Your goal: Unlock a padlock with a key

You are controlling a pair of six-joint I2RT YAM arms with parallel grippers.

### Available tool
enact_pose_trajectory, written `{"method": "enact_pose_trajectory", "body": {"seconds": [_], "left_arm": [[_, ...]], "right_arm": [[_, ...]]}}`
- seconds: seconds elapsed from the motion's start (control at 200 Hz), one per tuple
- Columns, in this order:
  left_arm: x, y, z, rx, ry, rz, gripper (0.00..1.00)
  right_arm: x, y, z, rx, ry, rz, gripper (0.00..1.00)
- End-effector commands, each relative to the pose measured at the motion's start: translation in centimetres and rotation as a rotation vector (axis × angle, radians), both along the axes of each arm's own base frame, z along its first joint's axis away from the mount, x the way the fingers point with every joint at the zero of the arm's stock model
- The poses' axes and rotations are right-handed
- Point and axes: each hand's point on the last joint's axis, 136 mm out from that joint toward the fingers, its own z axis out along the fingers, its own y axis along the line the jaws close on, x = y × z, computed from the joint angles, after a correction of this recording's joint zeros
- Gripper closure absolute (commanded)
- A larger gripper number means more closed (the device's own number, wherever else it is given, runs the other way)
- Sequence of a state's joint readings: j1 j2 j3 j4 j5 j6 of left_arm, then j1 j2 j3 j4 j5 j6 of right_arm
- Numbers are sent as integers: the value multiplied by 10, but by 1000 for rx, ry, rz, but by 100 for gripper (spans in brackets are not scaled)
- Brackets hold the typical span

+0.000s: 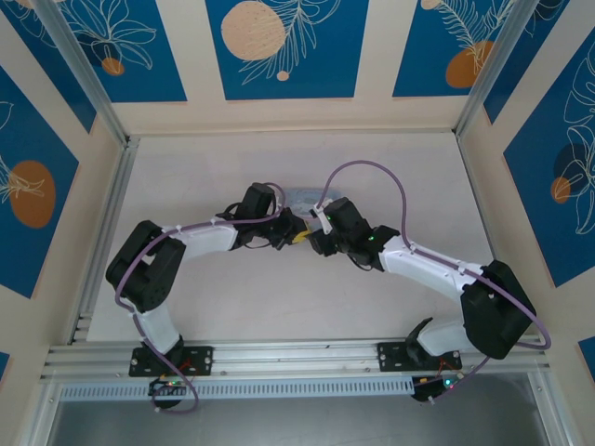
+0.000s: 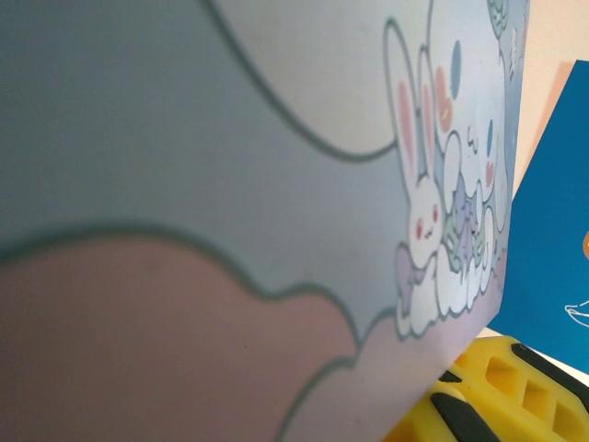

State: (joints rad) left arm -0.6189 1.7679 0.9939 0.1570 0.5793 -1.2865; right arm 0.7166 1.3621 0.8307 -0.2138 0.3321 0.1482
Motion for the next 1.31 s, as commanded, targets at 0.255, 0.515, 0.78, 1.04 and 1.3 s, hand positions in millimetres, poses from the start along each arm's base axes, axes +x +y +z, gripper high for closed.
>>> {"method": "enact_pose_trajectory", "body": {"seconds": [0.255,0.515,0.78,1.04,1.3], "left_arm": [[3,-7,35,-76,-51,-37,100],[3,-7,37,-80,-52,-39,100],[2,-6,35,-78,-49,-38,100],[0,-5,30,-72,-42,-38,100],[-1,-5,29,-72,-42,-40,100]], "right_arm": [[-10,3,-25,-61,34,36,59],[2,10,-27,-80,15,36,59],[13,18,-23,-78,-2,27,64],[19,20,-14,-62,-5,20,74],[14,24,-12,-4,39,31,92]]}}
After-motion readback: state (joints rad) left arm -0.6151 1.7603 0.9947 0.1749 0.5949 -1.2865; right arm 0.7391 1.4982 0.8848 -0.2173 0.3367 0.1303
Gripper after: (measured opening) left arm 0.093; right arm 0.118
